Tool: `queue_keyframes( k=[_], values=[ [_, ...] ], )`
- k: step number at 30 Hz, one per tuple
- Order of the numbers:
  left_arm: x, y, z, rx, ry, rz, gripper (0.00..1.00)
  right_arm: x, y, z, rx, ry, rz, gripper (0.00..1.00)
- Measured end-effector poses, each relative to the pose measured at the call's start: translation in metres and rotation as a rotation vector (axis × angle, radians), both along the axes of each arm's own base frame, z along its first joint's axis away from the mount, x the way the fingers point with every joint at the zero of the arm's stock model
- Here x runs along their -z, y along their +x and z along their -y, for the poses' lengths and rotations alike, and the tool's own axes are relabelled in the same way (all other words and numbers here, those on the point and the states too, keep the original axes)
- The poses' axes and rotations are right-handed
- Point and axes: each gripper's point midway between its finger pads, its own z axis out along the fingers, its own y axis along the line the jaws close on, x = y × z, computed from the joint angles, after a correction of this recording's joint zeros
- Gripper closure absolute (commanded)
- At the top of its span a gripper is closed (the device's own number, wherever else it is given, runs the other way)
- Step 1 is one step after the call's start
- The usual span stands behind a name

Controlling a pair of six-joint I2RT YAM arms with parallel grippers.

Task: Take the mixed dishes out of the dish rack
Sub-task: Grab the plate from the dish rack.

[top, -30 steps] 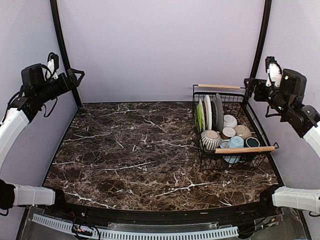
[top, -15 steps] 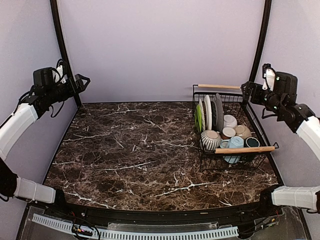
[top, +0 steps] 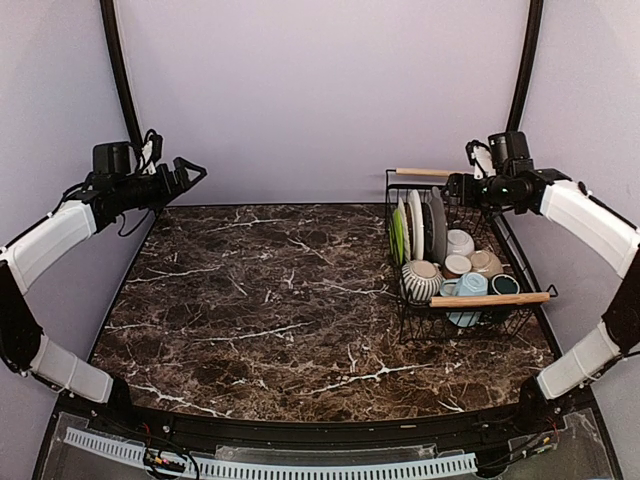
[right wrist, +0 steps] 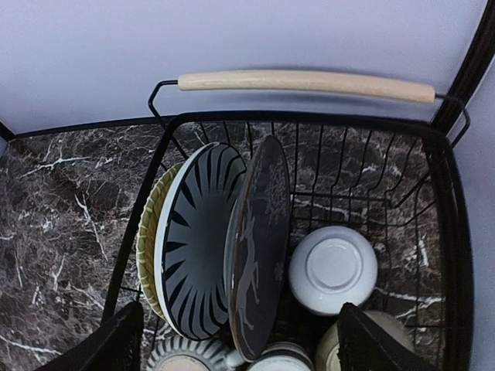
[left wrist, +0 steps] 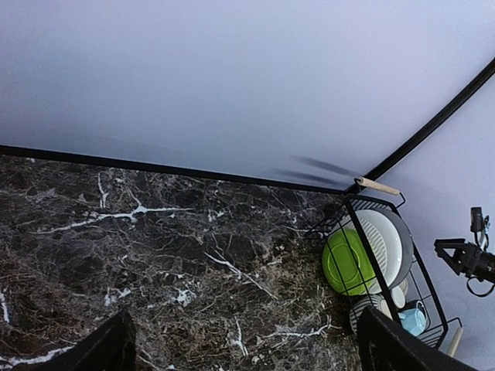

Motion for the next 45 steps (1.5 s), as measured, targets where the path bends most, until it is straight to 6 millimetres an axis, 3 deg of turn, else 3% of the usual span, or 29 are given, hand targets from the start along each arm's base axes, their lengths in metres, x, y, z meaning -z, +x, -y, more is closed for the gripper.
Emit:
queue_keyframes(
  k=[5, 12, 20, 33, 45],
  values=[
    [0.0, -0.009, 0.027, 0.094, -0.012, -0.001, 0.01, 0.032, 0.024, -0.013, -0.016, -0.026, -0.109, 0.45],
    [0.008, -0.014, 0.052, 0.182, -0.028, -0.019, 0.01, 0.061, 0.039, -0.024, -0.032, -0.053, -0.182, 0.59],
    [0.023, -0.011, 0.061, 0.21, -0.031, -0.06, 0.01, 0.087, 0.047, -0.024, -0.023, -0.088, -0.23, 0.76],
    [0.027, -0.011, 0.064, 0.225, -0.035, -0.071, 0.01, 0.089, 0.05, -0.032, -0.04, -0.057, -0.227, 0.99],
    [0.03, -0.011, 0.066, 0.229, -0.034, -0.078, 0.01, 0.078, 0.042, -0.033, -0.046, -0.032, -0.228, 1.0]
  ],
)
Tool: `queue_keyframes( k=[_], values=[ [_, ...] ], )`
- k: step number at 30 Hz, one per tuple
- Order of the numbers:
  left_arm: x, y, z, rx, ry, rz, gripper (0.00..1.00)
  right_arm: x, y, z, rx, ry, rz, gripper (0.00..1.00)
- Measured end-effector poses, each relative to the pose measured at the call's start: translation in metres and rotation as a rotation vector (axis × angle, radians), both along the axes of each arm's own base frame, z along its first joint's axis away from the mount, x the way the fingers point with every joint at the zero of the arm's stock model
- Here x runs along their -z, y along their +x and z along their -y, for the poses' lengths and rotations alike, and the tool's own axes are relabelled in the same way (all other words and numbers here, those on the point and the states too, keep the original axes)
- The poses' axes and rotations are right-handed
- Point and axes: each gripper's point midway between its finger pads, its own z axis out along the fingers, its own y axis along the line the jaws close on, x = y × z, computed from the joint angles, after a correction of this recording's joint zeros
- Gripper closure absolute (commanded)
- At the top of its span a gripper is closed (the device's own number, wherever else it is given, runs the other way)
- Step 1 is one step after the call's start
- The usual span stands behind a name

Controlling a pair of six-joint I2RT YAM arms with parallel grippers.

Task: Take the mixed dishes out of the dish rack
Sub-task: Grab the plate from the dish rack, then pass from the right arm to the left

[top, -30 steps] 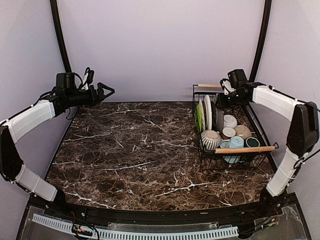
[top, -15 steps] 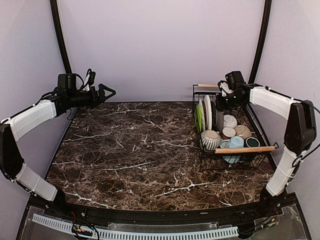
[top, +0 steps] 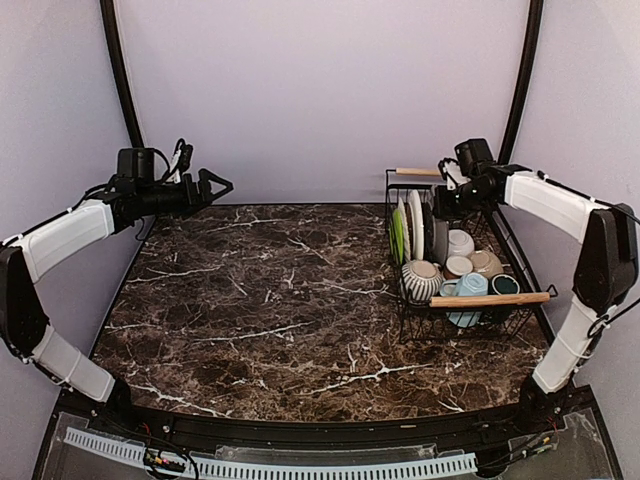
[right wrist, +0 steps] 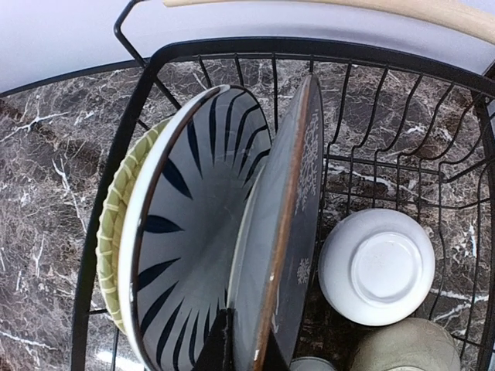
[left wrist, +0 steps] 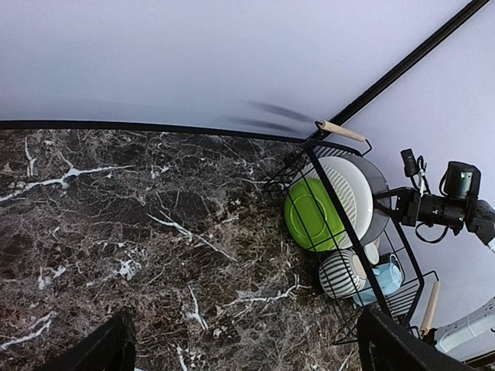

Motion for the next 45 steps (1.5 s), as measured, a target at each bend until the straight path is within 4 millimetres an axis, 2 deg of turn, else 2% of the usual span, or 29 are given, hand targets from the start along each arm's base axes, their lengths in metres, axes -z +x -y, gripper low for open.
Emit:
queue_keyframes(
  k=[12, 16, 22, 27, 31, 34, 41, 43, 45],
  values=[
    [0.011, 0.001, 0.002, 0.008, 0.004, -0.036, 0.01, -0.078, -0.025, 0.005, 0.016, 0.091, 0.187, 1.0],
    [0.018, 0.002, 0.004, 0.012, 0.007, -0.057, 0.01, -0.093, -0.035, 0.006, 0.014, 0.127, 0.237, 1.0],
    [0.019, 0.001, 0.006, 0.022, 0.003, -0.061, 0.01, -0.113, -0.055, 0.007, -0.013, 0.161, 0.327, 1.0],
    [0.018, 0.0, 0.006, 0.026, 0.001, -0.063, 0.01, -0.139, -0.057, -0.003, -0.07, 0.145, 0.423, 1.0],
    [0.019, -0.002, 0.008, 0.035, -0.004, -0.075, 0.01, -0.151, -0.065, -0.026, -0.158, 0.091, 0.479, 1.0],
    [0.016, -0.001, 0.01, 0.052, -0.012, -0.077, 0.01, -0.163, -0.077, -0.054, -0.261, 0.026, 0.539, 1.0],
    [0.013, -0.001, 0.012, 0.065, -0.018, -0.089, 0.01, -0.191, -0.113, -0.151, -0.579, -0.145, 0.742, 1.0],
    [0.012, 0.0, 0.008, 0.062, -0.026, -0.095, 0.01, -0.187, -0.121, -0.179, -0.669, -0.208, 0.79, 1.0],
    [0.009, 0.002, 0.002, 0.056, -0.059, -0.102, 0.01, -0.175, -0.126, -0.202, -0.744, -0.28, 0.818, 1.0]
  ],
)
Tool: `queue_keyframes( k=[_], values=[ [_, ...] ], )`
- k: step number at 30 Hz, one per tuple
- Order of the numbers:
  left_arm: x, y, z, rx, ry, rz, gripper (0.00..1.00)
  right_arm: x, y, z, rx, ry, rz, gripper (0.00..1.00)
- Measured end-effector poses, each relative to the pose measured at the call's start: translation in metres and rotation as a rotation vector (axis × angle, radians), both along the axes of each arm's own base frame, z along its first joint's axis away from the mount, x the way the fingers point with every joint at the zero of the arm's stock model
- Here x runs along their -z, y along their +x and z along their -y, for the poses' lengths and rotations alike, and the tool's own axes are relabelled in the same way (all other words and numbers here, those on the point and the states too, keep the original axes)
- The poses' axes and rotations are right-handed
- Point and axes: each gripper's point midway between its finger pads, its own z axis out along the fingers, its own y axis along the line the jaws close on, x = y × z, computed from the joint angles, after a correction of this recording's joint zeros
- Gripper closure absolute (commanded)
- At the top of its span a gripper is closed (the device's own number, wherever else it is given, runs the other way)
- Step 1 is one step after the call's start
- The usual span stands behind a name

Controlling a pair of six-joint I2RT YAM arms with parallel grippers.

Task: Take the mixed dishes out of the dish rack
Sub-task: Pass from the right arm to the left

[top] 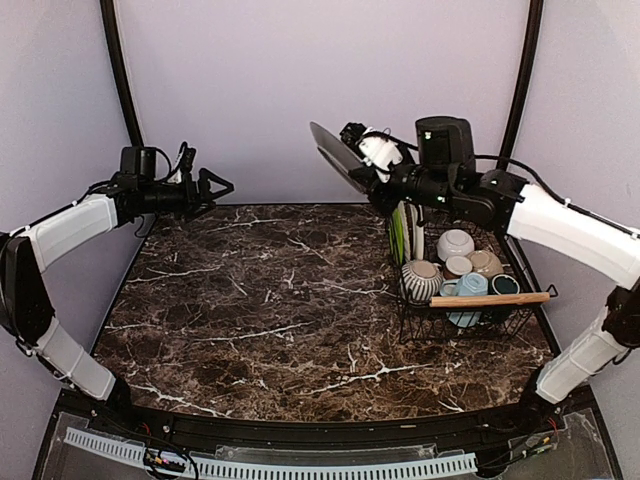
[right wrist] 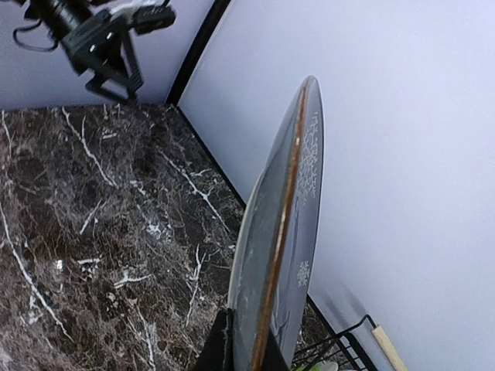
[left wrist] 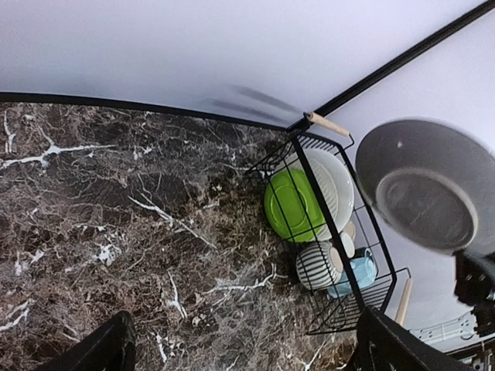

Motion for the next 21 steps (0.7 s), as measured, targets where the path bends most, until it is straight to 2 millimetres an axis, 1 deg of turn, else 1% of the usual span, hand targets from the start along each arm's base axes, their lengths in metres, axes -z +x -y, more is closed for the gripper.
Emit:
queue_keyframes(
  k=[2, 4, 5, 7, 8, 10, 12, 14, 17, 18, 19, 20, 21],
  values=[
    [-0.006, 0.006, -0.012, -0.025, -0.042, 0.004, 0.01, 0.018, -0.004, -0.02, -0.039, -0.087, 0.035, 1.0],
    [-0.009, 0.012, -0.026, -0.052, -0.088, 0.002, 0.01, 0.044, -0.006, -0.04, -0.075, -0.187, 0.068, 1.0],
    [-0.009, 0.014, -0.032, -0.068, -0.104, -0.002, 0.01, 0.054, -0.006, -0.046, -0.086, -0.223, 0.077, 1.0],
    [-0.009, 0.017, -0.037, -0.078, -0.131, -0.014, 0.01, 0.079, -0.008, -0.06, -0.113, -0.305, 0.096, 1.0],
    [-0.01, 0.018, -0.036, -0.071, -0.146, -0.018, 0.01, 0.091, -0.008, -0.066, -0.125, -0.344, 0.102, 1.0],
    [-0.008, 0.018, -0.028, -0.039, -0.178, -0.036, 0.01, 0.11, -0.009, -0.074, -0.142, -0.401, 0.113, 1.0],
    [-0.001, 0.018, -0.016, -0.002, -0.203, -0.067, 0.01, 0.127, -0.01, -0.081, -0.155, -0.451, 0.123, 1.0],
    [0.015, 0.017, -0.001, 0.042, -0.216, -0.125, 0.01, 0.14, -0.009, -0.087, -0.161, -0.488, 0.135, 1.0],
    [0.044, 0.011, 0.025, 0.099, -0.205, -0.227, 0.03, 0.15, -0.011, -0.094, -0.166, -0.529, 0.163, 1.0],
    [0.051, 0.007, 0.032, 0.114, -0.199, -0.252, 0.04, 0.152, -0.011, -0.096, -0.166, -0.538, 0.177, 1.0],
    [0.057, 0.002, 0.042, 0.136, -0.191, -0.279, 0.08, 0.154, -0.012, -0.099, -0.167, -0.55, 0.189, 1.0],
    [0.06, -0.002, 0.047, 0.147, -0.187, -0.292, 0.1, 0.155, -0.013, -0.102, -0.168, -0.556, 0.203, 1.0],
    [0.061, -0.006, 0.053, 0.162, -0.181, -0.301, 0.14, 0.155, -0.012, -0.104, -0.165, -0.563, 0.219, 1.0]
  ],
)
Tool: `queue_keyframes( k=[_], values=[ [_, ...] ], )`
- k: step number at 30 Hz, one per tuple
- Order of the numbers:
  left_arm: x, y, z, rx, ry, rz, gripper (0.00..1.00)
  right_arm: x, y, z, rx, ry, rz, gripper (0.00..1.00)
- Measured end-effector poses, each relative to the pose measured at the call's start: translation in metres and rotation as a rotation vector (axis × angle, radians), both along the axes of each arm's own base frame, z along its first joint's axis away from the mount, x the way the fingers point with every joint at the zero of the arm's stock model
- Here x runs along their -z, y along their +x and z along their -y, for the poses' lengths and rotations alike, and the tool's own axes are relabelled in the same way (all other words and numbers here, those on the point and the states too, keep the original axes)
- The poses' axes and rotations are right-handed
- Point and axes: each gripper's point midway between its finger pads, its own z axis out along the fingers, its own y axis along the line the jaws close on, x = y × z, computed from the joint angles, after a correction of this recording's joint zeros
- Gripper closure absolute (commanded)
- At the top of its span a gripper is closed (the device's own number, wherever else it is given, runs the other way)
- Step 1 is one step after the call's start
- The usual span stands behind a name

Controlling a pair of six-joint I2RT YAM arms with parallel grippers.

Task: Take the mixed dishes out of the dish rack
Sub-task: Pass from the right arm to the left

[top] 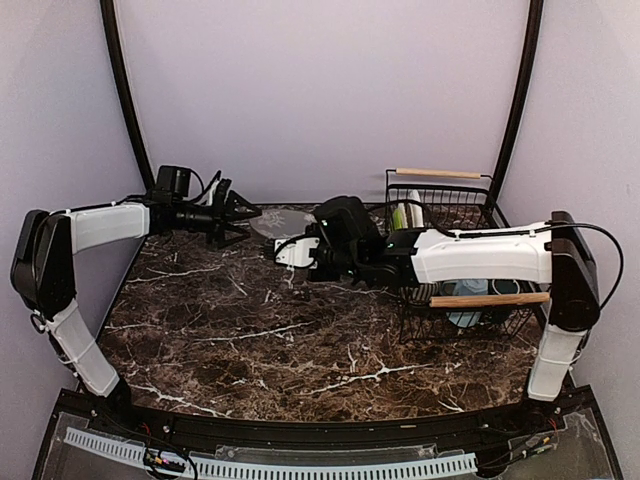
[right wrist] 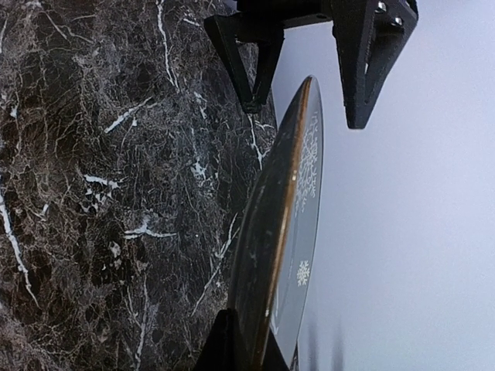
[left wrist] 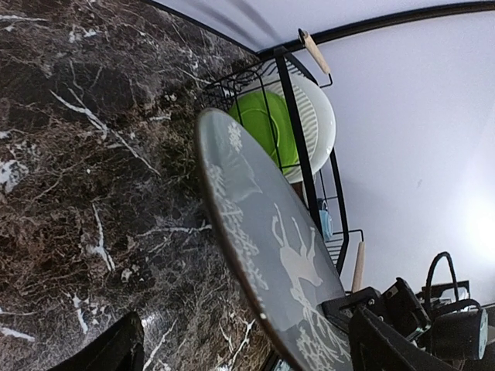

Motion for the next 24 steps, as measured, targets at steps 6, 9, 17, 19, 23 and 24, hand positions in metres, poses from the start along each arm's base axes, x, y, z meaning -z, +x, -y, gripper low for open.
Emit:
queue_keyframes(
  k=[6, 9, 17, 19, 23, 24],
  values=[
    [0.0, -0.01, 0.016, 0.043, 0.036, 0.001, 0.31, 0.009, -0.003, -0.008, -0.009, -0.039, 0.056, 1.0],
    [0.002, -0.009, 0.015, 0.037, 0.08, 0.012, 0.39, 0.014, -0.001, -0.01, -0.005, -0.056, 0.084, 1.0],
    [0.012, -0.016, 0.024, 0.057, 0.147, 0.003, 0.62, 0.026, 0.002, -0.015, 0.003, -0.09, 0.119, 1.0],
    [0.016, -0.019, 0.026, 0.066, 0.156, -0.004, 0.68, 0.026, 0.002, -0.016, 0.001, -0.087, 0.125, 1.0],
    [0.022, -0.02, 0.027, 0.061, 0.172, -0.024, 0.88, 0.025, 0.001, -0.017, 0.0, -0.09, 0.137, 1.0],
    [0.023, -0.02, 0.026, 0.052, 0.175, -0.046, 0.91, 0.026, 0.0, -0.017, -0.004, -0.1, 0.145, 1.0]
  ],
)
